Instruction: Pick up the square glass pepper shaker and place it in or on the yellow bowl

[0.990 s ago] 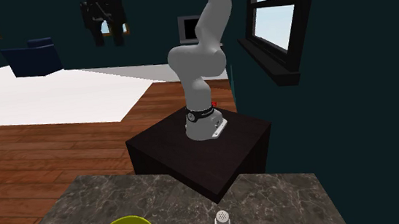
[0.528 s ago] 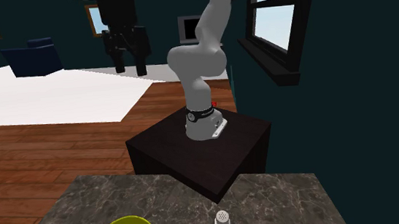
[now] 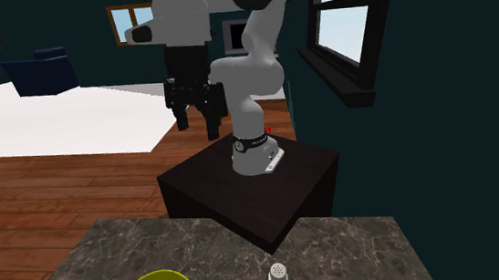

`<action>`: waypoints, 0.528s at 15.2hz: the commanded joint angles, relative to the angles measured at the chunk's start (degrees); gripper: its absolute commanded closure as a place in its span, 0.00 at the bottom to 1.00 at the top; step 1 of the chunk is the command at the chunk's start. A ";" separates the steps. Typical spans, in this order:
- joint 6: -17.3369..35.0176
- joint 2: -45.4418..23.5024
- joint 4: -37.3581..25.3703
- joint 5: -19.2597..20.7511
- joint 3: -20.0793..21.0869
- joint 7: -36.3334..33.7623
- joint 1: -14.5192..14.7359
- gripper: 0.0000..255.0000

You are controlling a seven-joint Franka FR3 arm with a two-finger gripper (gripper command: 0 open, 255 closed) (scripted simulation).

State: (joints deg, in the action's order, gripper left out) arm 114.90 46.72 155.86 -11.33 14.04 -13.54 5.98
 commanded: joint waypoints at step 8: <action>18.56 -12.15 4.51 -5.44 12.94 -11.02 3.04 0.00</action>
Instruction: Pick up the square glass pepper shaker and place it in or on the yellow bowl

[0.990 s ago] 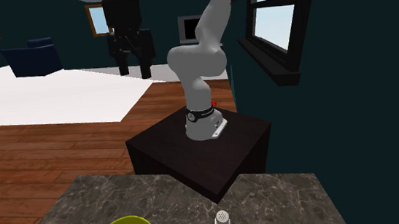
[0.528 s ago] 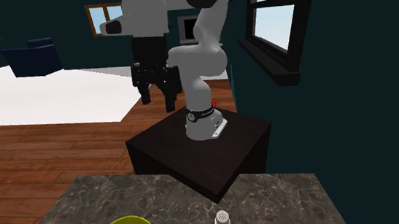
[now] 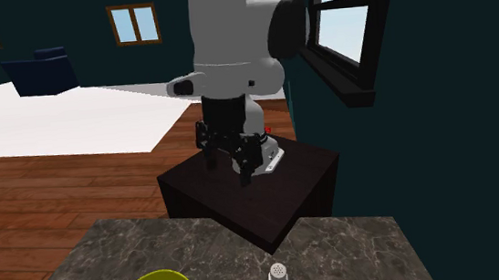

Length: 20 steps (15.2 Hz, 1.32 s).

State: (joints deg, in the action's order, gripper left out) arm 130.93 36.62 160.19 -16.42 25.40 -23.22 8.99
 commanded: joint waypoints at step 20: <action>27.27 -49.37 -11.91 58.72 17.97 -61.17 -11.33 0.00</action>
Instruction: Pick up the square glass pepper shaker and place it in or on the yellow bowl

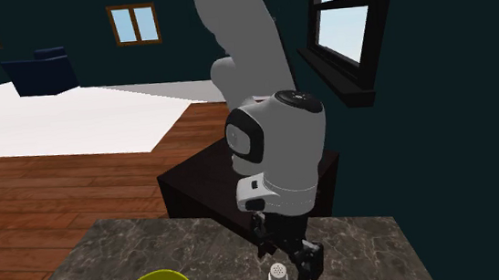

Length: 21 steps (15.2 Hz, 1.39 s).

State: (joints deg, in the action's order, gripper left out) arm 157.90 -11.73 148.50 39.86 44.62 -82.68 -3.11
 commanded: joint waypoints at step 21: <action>0.16 -0.61 -0.20 1.45 -0.79 -0.83 0.38 1.00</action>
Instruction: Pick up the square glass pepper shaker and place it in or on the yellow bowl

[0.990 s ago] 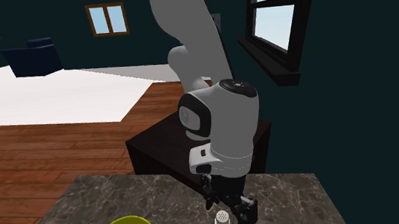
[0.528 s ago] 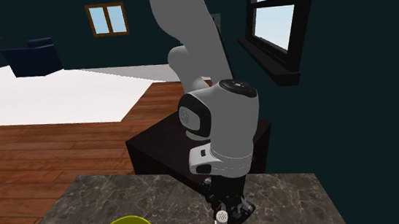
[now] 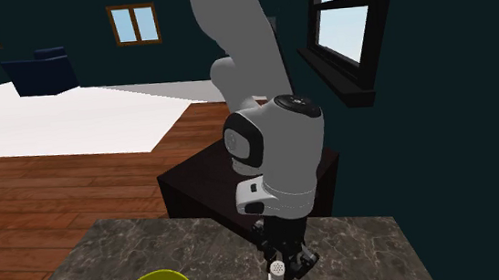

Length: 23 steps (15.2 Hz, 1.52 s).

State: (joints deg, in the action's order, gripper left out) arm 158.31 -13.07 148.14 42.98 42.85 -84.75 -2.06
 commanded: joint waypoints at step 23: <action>-15.16 28.52 0.60 -51.50 5.92 38.94 1.20 1.00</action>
State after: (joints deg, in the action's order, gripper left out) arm 144.25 14.52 149.03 -7.62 49.38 -46.57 -1.45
